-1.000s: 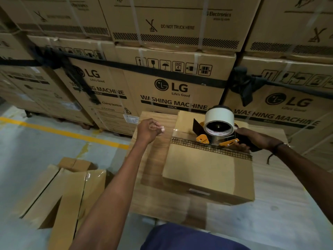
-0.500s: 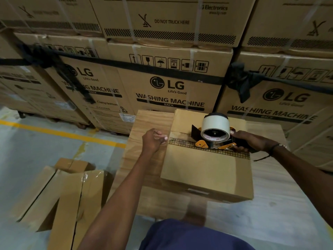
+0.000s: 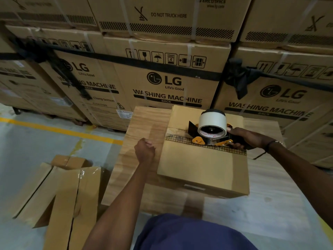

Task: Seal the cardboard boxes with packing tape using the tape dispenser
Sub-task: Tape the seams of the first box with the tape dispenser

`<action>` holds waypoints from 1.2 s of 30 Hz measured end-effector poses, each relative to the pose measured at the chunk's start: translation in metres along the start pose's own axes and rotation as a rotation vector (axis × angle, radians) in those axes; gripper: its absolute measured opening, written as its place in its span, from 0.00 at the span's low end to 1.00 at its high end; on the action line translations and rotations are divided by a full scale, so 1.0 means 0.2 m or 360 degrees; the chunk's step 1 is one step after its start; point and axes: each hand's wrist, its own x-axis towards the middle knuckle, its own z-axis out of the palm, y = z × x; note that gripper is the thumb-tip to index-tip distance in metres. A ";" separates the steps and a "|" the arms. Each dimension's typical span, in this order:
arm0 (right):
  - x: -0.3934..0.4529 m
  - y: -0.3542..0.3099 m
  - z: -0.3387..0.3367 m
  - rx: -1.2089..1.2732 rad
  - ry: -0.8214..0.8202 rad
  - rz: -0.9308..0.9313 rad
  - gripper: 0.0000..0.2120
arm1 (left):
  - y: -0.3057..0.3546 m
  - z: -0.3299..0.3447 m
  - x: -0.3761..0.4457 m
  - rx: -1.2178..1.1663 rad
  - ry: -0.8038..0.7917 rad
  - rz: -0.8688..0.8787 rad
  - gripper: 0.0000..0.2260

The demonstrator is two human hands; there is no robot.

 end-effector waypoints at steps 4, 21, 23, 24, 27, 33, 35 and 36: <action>-0.02 -0.02 0.02 0.0009 0.0030 0.0011 0.42 | 0.14 -0.04 -0.06 -0.0153 0.0242 0.0287 0.11; -0.01 -0.03 0.03 -0.0024 0.0155 0.0099 0.40 | 0.56 0.22 -0.14 0.0537 -0.0272 0.0015 0.30; -0.01 -0.03 0.04 -0.0046 0.0178 0.0140 0.39 | 0.53 0.26 -0.20 0.0603 -0.0135 0.0074 0.29; 0.00 -0.03 0.05 -0.0088 0.0201 0.0160 0.41 | 0.51 0.28 -0.22 0.0648 -0.0066 0.0134 0.28; 0.02 -0.04 0.07 -0.0355 0.0326 0.0170 0.52 | 0.48 0.27 -0.23 0.0700 -0.0018 0.0262 0.28; 0.00 -0.06 0.09 -0.0696 0.0407 0.0097 0.49 | 0.46 0.28 -0.21 0.0767 -0.0024 0.0321 0.29; -0.02 -0.04 0.08 -0.0679 0.0409 0.0062 0.42 | 0.47 0.29 -0.20 0.0789 -0.0037 0.0336 0.30; -0.04 -0.02 0.07 -0.0673 0.0421 0.0045 0.39 | 0.47 0.29 -0.20 0.0801 -0.0046 0.0324 0.31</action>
